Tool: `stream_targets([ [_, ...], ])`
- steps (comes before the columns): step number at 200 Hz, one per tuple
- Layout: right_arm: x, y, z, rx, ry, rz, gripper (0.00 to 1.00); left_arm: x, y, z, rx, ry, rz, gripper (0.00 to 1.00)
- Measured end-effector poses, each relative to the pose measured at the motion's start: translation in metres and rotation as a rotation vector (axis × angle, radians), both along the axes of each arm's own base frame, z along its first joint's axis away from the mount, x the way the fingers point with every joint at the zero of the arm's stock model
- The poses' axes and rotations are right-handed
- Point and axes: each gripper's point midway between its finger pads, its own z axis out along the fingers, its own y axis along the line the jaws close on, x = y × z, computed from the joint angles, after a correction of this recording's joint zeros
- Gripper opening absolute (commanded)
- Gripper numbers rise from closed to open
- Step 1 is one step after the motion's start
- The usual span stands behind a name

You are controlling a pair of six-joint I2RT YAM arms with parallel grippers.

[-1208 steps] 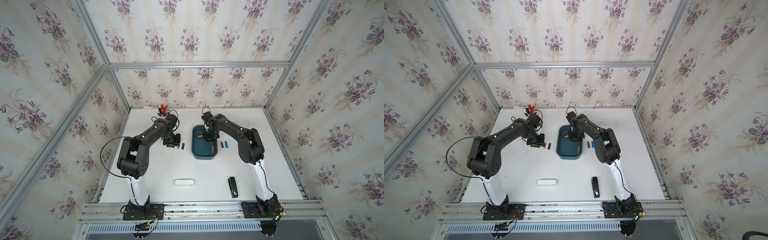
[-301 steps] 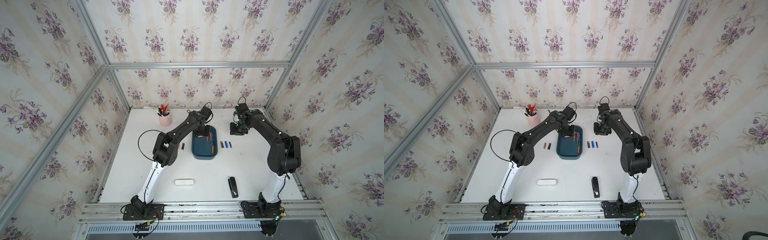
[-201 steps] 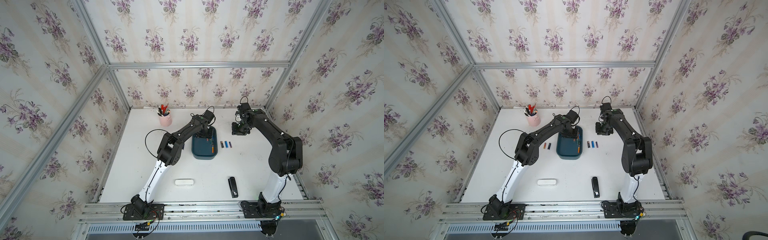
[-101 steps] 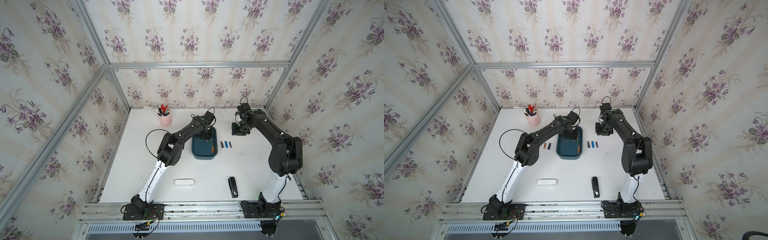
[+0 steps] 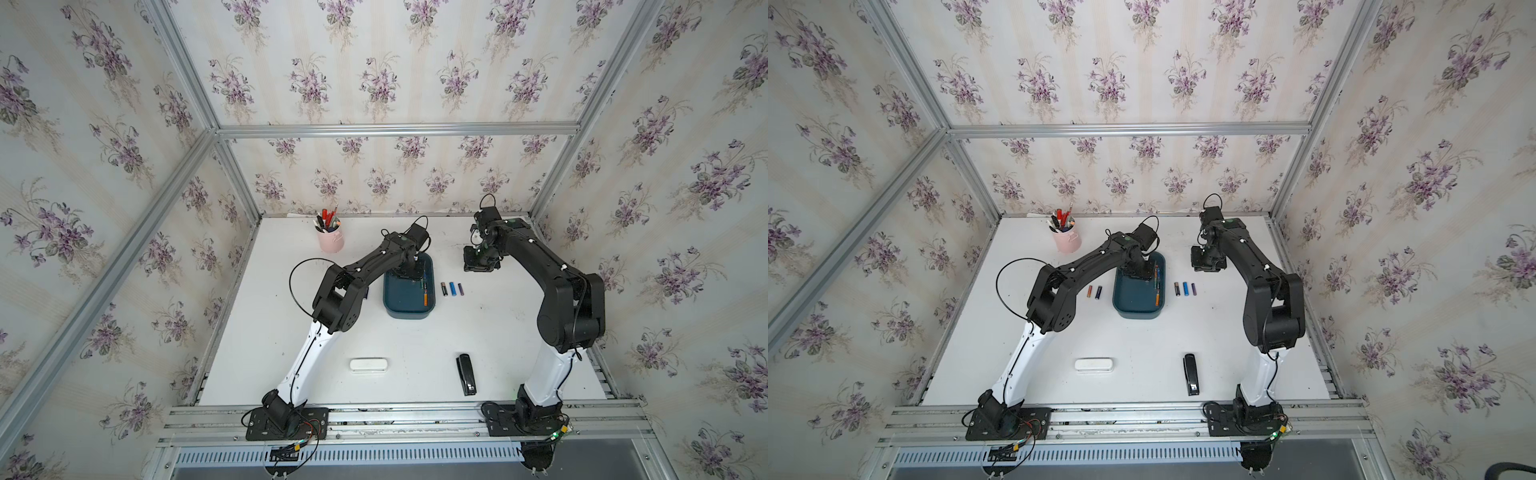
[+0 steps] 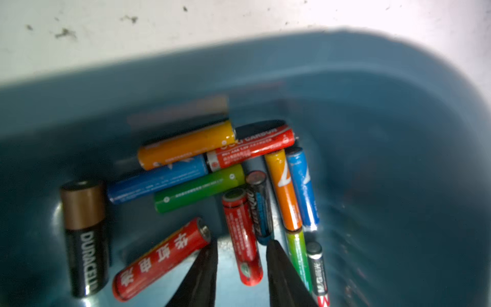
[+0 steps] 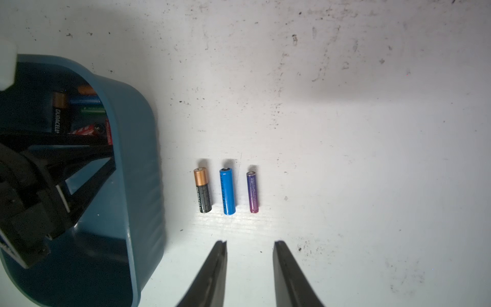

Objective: Take the batteries out of the storage box
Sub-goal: Pick up the battery from the storage box.

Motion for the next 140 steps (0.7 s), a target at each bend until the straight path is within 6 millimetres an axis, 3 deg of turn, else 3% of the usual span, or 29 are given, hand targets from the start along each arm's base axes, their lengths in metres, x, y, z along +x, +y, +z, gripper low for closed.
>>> stream_targets([
  [140,-0.003,0.0,-0.004,0.003,-0.001,-0.003,0.35,-0.006,0.014,0.009,0.037,0.005,-0.006,0.33],
])
